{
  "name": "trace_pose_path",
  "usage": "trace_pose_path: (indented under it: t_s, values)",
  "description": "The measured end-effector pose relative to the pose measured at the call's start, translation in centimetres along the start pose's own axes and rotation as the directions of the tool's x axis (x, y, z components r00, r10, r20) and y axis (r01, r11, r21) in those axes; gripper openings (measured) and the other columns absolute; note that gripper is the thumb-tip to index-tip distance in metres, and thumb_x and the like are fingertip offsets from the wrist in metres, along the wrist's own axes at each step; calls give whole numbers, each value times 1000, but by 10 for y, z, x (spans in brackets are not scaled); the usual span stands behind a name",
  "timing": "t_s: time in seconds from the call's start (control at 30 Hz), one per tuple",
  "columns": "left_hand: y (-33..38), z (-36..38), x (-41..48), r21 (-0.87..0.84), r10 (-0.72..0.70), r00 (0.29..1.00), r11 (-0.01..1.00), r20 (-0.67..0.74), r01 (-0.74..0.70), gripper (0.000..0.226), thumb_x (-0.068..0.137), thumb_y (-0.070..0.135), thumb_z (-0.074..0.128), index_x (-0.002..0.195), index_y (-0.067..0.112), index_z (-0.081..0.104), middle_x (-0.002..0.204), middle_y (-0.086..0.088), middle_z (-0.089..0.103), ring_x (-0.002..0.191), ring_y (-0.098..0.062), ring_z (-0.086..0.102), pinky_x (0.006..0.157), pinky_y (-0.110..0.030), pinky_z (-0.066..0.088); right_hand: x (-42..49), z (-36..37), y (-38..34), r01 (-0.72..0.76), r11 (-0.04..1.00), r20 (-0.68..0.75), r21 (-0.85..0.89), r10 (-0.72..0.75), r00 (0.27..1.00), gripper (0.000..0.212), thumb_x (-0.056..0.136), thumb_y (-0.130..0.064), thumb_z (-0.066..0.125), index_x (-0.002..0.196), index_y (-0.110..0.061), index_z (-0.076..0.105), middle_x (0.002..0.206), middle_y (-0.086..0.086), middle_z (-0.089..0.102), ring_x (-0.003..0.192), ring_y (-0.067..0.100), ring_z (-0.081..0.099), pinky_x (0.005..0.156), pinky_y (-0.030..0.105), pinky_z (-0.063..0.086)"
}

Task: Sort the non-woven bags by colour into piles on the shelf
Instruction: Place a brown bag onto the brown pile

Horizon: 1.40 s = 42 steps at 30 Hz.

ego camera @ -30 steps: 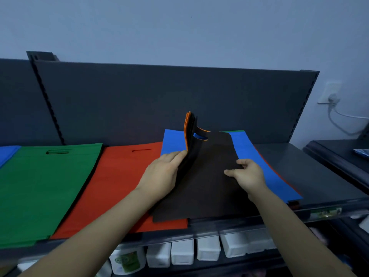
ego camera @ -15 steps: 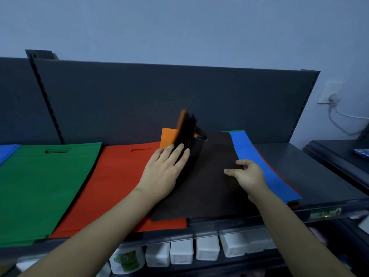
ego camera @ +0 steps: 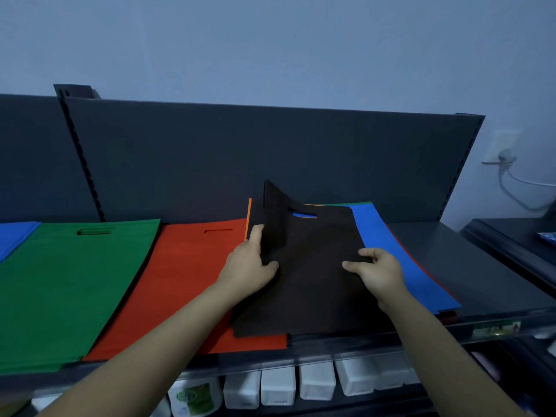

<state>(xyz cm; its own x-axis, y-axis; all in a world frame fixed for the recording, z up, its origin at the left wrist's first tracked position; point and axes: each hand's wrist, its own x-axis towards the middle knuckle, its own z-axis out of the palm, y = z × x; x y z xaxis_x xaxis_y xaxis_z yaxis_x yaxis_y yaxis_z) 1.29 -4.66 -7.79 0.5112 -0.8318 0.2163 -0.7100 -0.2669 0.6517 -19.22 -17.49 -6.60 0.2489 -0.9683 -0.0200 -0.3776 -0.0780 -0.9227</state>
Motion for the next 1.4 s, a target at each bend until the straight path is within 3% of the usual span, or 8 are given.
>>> trace_pose_path:
  t_s: [0.2,0.37,0.63,0.73,0.83,1.1,1.3,1.4]
  values:
    - [1,-4,10,-165,-210,976,962,52,216,88,50,41,70,130,35,35,119,5,61,113,-23,57,99,-46,43,0,1,-1,6,1000,-9,-18,-6,1000,49,81,-14,75,126,-9,56,136,7,51,127,26,47,94,32,40]
    - [2,-13,16,-277,-329,940,898,90,341,72,34,31,77,103,34,55,98,14,68,103,-20,64,98,-44,46,-1,2,0,11,999,-38,-43,-13,999,47,80,-14,75,124,-10,58,134,7,53,125,26,49,94,34,41]
    - [3,-16,19,-419,-292,952,856,92,302,62,54,-10,83,106,18,62,95,5,66,100,-22,64,86,-32,52,-3,5,-3,2,997,-36,-82,-5,999,45,80,-18,75,122,-13,58,132,7,54,118,28,53,93,37,46]
    - [6,-15,21,-305,-254,965,916,66,262,72,48,6,89,113,21,62,111,0,64,108,-23,61,93,-38,51,-3,4,-3,1,996,-36,-86,-4,999,45,80,-18,76,121,-13,59,132,7,54,118,28,53,93,38,46]
    - [13,-14,16,103,-138,990,985,-29,140,71,62,27,84,125,22,53,121,-3,49,118,-26,45,101,-35,37,-3,4,-3,5,996,-36,-92,-9,999,45,81,-18,75,122,-13,59,131,7,55,118,28,53,95,39,47]
    - [23,-8,-6,314,235,968,929,-84,-198,39,81,1,56,119,10,51,126,-4,42,95,-29,55,73,-33,45,-5,5,-2,25,994,-32,-109,-29,999,44,80,-18,76,121,-12,60,130,8,55,117,28,54,95,40,48]
    - [19,-1,-6,602,398,904,763,-154,-233,41,75,5,61,115,11,62,112,-5,60,113,-31,51,99,-37,35,-6,5,-1,33,994,-29,-108,-36,999,44,80,-19,76,120,-13,61,130,7,56,117,28,54,97,41,48]
    - [16,1,-6,636,419,885,743,-202,-207,36,66,6,69,101,13,67,100,-4,65,127,-38,48,110,-49,14,-6,5,-1,33,993,-31,-110,-37,999,43,79,-19,77,119,-13,61,130,7,56,117,28,54,97,42,48]
